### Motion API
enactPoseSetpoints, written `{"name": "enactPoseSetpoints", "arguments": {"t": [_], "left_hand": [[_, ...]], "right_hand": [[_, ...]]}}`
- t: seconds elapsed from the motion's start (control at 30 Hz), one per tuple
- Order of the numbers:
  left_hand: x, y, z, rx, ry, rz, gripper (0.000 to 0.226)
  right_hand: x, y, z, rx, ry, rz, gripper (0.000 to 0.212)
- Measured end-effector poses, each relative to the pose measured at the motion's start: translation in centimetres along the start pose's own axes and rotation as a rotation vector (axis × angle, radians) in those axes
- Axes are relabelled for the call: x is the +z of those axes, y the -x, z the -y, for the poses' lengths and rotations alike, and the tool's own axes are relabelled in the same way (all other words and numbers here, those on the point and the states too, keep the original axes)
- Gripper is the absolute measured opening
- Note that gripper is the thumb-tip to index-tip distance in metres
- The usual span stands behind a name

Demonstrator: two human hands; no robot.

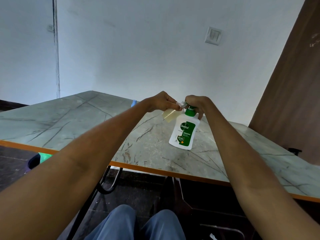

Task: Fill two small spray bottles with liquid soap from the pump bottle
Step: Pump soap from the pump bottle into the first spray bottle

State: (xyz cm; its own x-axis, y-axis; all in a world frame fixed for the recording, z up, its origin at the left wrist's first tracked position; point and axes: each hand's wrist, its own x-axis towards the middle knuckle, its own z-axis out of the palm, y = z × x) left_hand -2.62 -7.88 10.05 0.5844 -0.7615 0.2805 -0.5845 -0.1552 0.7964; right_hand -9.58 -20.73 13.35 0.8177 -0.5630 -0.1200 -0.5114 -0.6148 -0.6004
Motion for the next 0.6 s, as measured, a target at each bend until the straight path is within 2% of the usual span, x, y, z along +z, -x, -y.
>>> {"name": "enactPoseSetpoints", "arguments": {"t": [0.6], "left_hand": [[0.04, 0.01, -0.02, -0.01, -0.005, -0.002, 0.033]], "right_hand": [[-0.13, -0.41, -0.27, -0.021, -0.048, 0.031, 0.025]]}}
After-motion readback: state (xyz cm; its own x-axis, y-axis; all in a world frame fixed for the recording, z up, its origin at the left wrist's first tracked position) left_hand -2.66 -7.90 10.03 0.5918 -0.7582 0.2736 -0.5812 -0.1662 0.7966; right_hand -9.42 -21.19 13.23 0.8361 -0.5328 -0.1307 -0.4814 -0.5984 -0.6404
